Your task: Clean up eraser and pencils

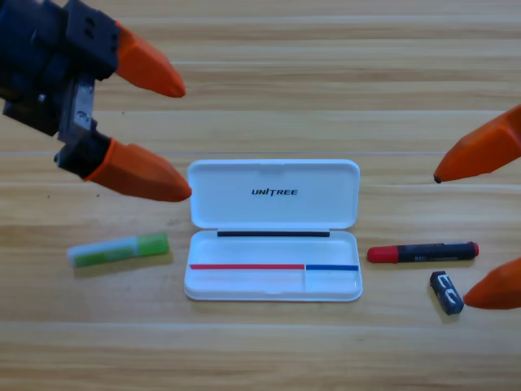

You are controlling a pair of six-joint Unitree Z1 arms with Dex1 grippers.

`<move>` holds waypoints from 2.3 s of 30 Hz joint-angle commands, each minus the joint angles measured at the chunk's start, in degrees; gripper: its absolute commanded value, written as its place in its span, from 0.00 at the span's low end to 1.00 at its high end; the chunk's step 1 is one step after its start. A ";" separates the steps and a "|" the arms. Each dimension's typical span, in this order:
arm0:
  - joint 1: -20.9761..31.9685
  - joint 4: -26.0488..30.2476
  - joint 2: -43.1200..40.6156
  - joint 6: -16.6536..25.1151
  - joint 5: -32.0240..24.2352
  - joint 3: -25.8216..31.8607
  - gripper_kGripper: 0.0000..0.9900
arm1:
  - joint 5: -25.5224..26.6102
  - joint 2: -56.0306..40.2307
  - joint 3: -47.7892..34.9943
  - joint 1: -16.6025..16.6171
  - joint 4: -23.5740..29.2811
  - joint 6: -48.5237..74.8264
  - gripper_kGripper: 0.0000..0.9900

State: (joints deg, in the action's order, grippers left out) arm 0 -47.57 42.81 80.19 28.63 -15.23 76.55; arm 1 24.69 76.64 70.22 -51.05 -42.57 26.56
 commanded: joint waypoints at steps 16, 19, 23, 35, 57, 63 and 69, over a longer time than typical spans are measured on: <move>-0.51 4.38 1.63 9.08 12.51 -1.05 1.00 | 0.71 -1.67 -3.25 -1.33 0.47 -2.04 0.99; 3.45 5.70 3.48 14.00 18.31 -1.58 1.00 | -0.08 -1.50 -3.34 -1.16 0.47 -3.54 0.99; 7.31 5.70 7.35 17.69 22.53 -3.07 1.00 | -4.21 -1.23 -2.72 2.27 0.38 -8.55 0.99; 15.14 8.08 18.25 19.63 22.44 1.41 1.00 | -26.44 15.20 -3.25 8.07 -0.50 -27.97 0.99; 17.42 5.97 30.55 16.64 16.11 -2.19 0.95 | -26.27 36.21 -1.84 8.95 -0.76 -39.84 0.93; 17.42 2.54 32.66 16.73 15.85 -5.71 0.93 | -25.56 39.46 -1.67 9.21 -0.85 -40.54 0.93; 17.42 0.78 33.10 16.90 15.14 -6.68 0.88 | -23.89 41.13 -1.14 9.21 -1.38 -40.54 0.88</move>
State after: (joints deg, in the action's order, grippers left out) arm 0 -30.75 45.24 110.92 45.82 0.51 71.46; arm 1 -1.81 114.07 68.74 -43.40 -42.60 -13.73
